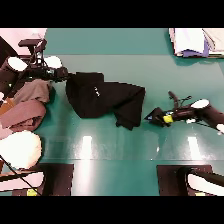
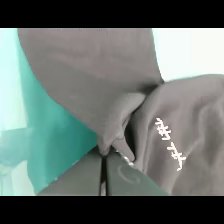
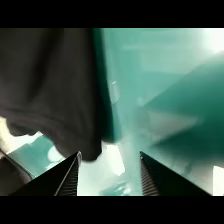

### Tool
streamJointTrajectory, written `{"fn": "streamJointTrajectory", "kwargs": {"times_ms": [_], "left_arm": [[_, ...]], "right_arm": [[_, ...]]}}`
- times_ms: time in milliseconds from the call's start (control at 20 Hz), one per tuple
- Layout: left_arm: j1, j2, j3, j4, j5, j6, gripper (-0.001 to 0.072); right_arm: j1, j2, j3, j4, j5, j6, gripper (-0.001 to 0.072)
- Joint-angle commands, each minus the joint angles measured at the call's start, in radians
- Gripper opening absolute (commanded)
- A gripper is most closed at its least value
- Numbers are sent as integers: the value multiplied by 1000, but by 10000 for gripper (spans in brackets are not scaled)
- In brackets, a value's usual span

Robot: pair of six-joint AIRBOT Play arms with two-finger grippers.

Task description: Fold the shirts.

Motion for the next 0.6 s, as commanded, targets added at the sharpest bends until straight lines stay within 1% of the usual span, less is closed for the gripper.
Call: {"fn": "streamJointTrajectory", "kwargs": {"times_ms": [0,50,100,150,200,250,300,350,450,550], "left_arm": [[0,0,4,0,13,0,21],[0,0,4,0,13,-1,21],[0,0,4,0,13,-1,21],[0,0,4,0,13,0,20],[0,0,6,0,12,0,20],[0,5,12,0,11,0,20],[0,21,20,1,17,0,20],[0,44,39,2,25,1,20],[0,102,105,13,49,26,19],[0,171,203,46,47,34,20]], "right_arm": [[112,-133,12,120,-93,-70,425],[142,-169,57,121,-98,-69,425],[166,-198,100,120,-106,-69,323],[180,-216,138,117,-111,-70,175],[187,-229,175,100,-110,-69,63],[187,-229,216,64,-106,-68,20],[181,-216,253,16,-93,-61,19],[164,-186,293,-43,-78,-33,19],[104,-100,381,-194,-43,48,19],[20,10,482,-340,17,120,19]]}}
